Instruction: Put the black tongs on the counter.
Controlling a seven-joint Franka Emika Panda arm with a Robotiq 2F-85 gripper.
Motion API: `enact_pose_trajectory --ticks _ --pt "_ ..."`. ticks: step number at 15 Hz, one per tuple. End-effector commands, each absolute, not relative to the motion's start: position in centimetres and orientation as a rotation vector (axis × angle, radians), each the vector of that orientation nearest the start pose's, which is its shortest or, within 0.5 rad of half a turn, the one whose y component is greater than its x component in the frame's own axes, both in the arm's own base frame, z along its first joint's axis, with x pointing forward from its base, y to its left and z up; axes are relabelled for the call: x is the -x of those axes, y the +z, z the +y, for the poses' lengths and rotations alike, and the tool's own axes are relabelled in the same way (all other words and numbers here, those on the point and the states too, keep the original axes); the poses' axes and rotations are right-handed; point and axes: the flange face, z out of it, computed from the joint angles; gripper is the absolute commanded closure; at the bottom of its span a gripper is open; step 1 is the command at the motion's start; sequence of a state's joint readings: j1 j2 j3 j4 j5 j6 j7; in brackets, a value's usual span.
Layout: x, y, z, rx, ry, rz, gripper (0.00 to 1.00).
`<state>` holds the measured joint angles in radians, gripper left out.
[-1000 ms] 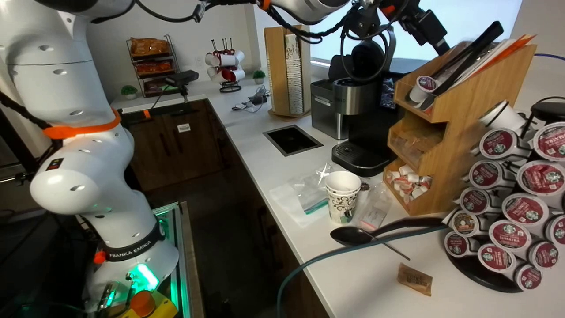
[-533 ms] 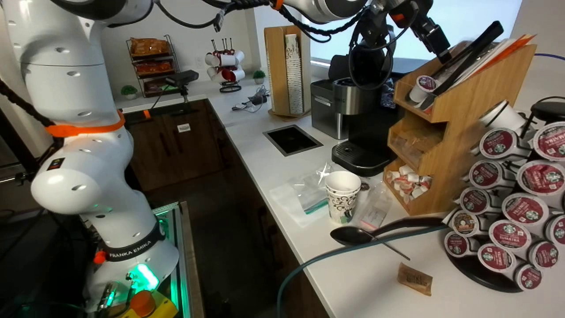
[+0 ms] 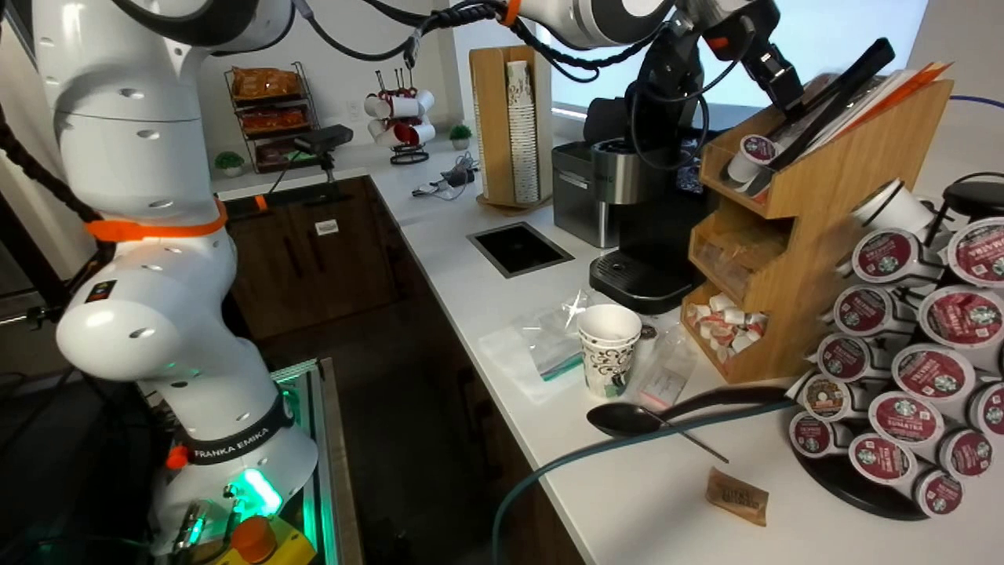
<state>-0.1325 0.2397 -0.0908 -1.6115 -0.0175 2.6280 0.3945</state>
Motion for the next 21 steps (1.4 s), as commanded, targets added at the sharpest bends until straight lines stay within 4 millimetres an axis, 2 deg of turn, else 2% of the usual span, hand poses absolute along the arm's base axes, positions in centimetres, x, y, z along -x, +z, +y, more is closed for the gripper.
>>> enact_pose_trajectory --ticks 1,2,3,4,5,8,10,17,18,21 --pt "-67.5 57.9 -14.6 2.765 -1.148 0.850 0.66" --pt "-67.5 57.8 -14.6 2.766 -1.147 0.851 0.83" --pt "-67.5 57.9 -14.7 2.768 -1.149 0.853 0.87" --pt "-67.5 57.9 -14.8 2.770 -1.150 0.855 0.96" --pt "-67.5 57.8 -14.9 2.771 -1.150 0.856 1.00" --pt "-67.0 58.3 -15.0 2.777 -1.150 0.858 0.99" --pt "-65.9 59.9 -15.2 2.778 -1.210 0.852 0.99" --pt "-62.6 66.4 -15.4 2.807 -1.603 0.814 0.99" --pt "-61.9 67.0 -15.0 2.813 -1.617 0.798 0.99" --pt "-58.1 67.9 -11.4 2.768 -1.516 0.596 0.99"
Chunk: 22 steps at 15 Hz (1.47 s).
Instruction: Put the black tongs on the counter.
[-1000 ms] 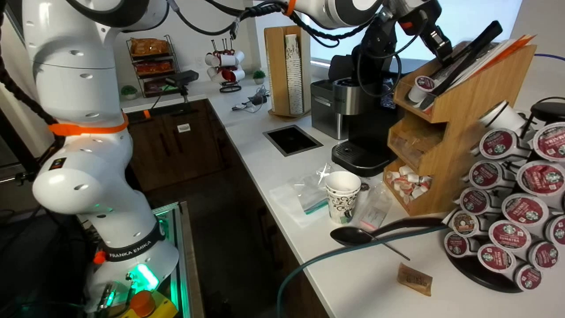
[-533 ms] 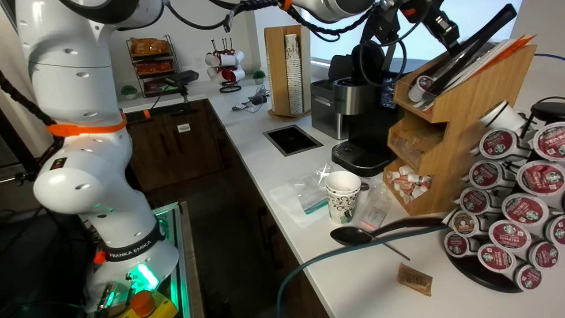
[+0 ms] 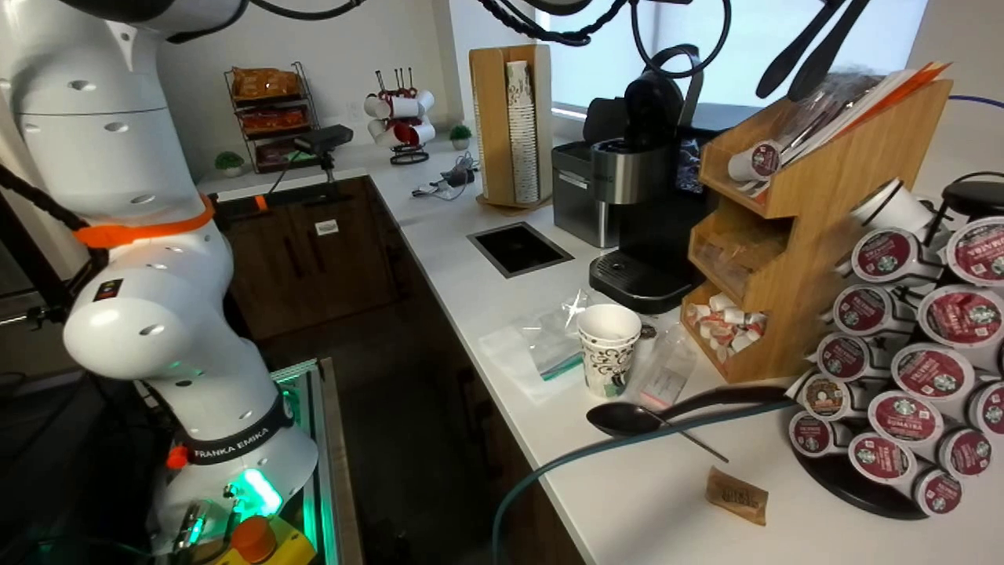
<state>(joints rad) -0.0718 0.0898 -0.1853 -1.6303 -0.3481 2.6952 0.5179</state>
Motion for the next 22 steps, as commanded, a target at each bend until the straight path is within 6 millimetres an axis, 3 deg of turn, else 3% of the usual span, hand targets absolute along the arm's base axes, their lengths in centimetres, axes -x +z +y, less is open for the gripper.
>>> enact_pose_trajectory --ticks 1,4,8,9,12,14,15,17,19,22 --pt "-56.7 68.3 -10.6 2.749 -1.484 0.556 0.99" --pt "-51.8 69.5 -7.7 2.652 -1.383 0.428 0.99" --pt "-46.2 69.7 -8.1 2.497 -1.206 0.408 0.99" --pt "-49.5 70.6 -7.6 2.548 -1.289 0.414 0.95" --pt "-46.6 70.6 -8.4 2.512 -1.243 0.429 0.95" --pt "-47.4 69.6 -5.7 2.642 -1.179 0.276 0.99" --pt "-47.1 69.0 -2.9 2.668 -1.148 0.189 0.99" --pt "-47.1 68.3 0.6 2.697 -1.095 0.040 0.99" --pt "-46.8 67.4 4.3 2.664 -1.035 -0.109 0.99" --pt "-46.8 65.2 8.3 2.583 -0.933 -0.271 0.99"
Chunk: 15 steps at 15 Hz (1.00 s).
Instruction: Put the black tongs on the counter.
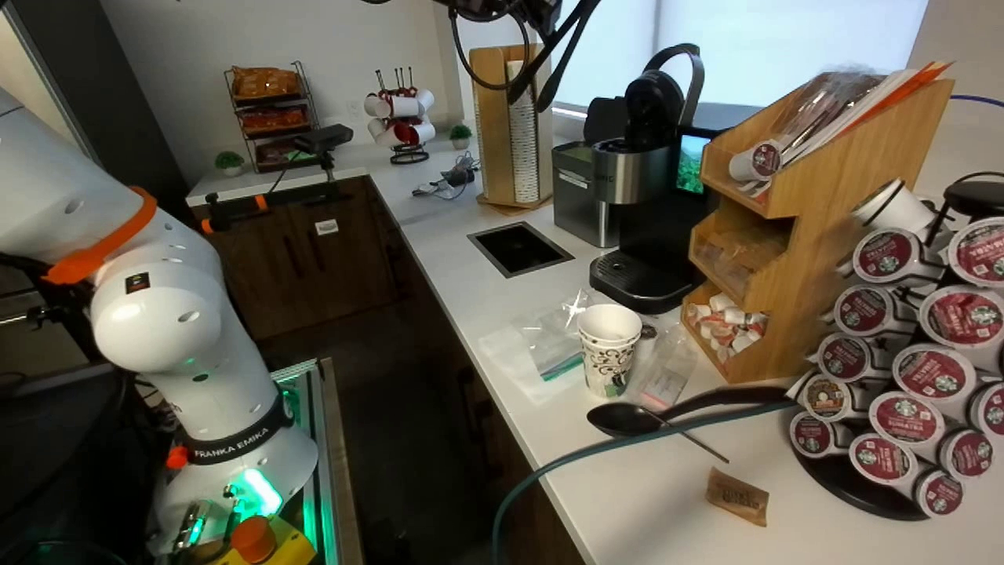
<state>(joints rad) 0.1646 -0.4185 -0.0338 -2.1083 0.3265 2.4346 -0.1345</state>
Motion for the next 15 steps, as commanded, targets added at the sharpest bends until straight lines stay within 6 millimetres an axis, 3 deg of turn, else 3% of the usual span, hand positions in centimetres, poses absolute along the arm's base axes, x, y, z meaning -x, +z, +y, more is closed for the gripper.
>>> enact_pose_trajectory --ticks 1,5,6,7,11,15 --pt "-46.9 64.1 9.1 2.553 -0.887 -0.309 0.99" --pt "-46.1 60.2 10.4 2.444 -0.679 -0.410 0.99" --pt "-46.1 59.9 9.8 2.445 -0.597 -0.434 0.99" --pt "-46.6 60.4 10.5 2.494 -0.685 -0.392 0.95" --pt "-46.5 59.8 9.7 2.479 -0.614 -0.417 0.99" --pt "-45.8 54.5 11.0 2.518 -0.357 -0.402 0.99"
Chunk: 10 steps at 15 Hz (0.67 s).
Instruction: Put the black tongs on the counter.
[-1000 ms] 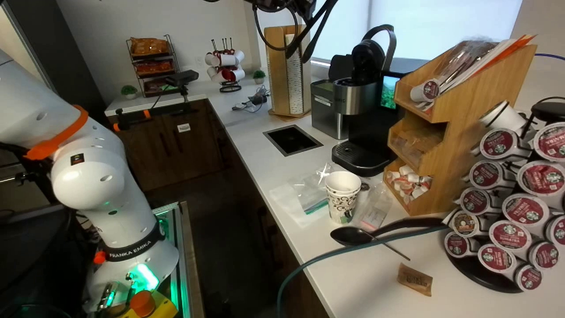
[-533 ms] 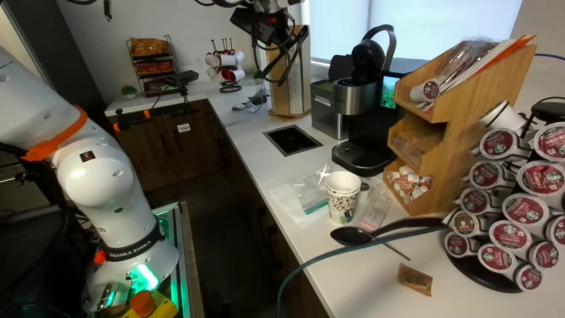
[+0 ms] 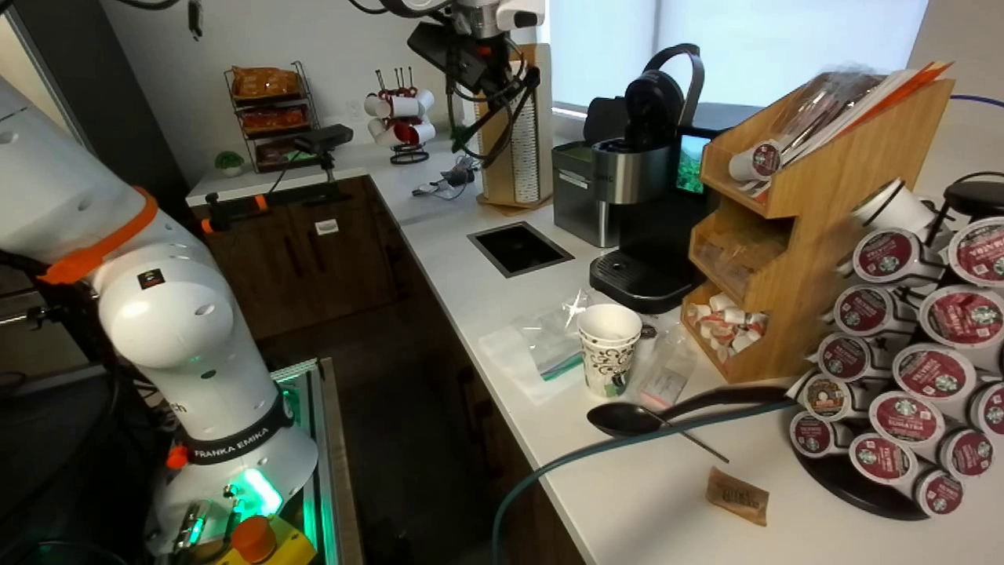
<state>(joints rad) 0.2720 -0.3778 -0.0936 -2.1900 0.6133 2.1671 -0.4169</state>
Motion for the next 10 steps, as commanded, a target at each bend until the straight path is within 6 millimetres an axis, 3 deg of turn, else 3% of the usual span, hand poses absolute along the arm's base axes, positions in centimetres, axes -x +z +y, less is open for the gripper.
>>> enact_pose_trajectory --ticks 1,4,8,9,10 --pt "-45.6 53.4 11.2 2.530 -0.299 -0.398 0.99" --pt "-44.9 49.5 11.5 2.593 -0.193 -0.298 0.99" --pt "-43.9 46.1 10.7 2.742 -0.170 -0.103 0.99" --pt "-43.8 45.7 10.4 2.773 -0.174 -0.042 0.99" --pt "-44.8 46.5 10.8 2.715 -0.158 -0.141 0.99"
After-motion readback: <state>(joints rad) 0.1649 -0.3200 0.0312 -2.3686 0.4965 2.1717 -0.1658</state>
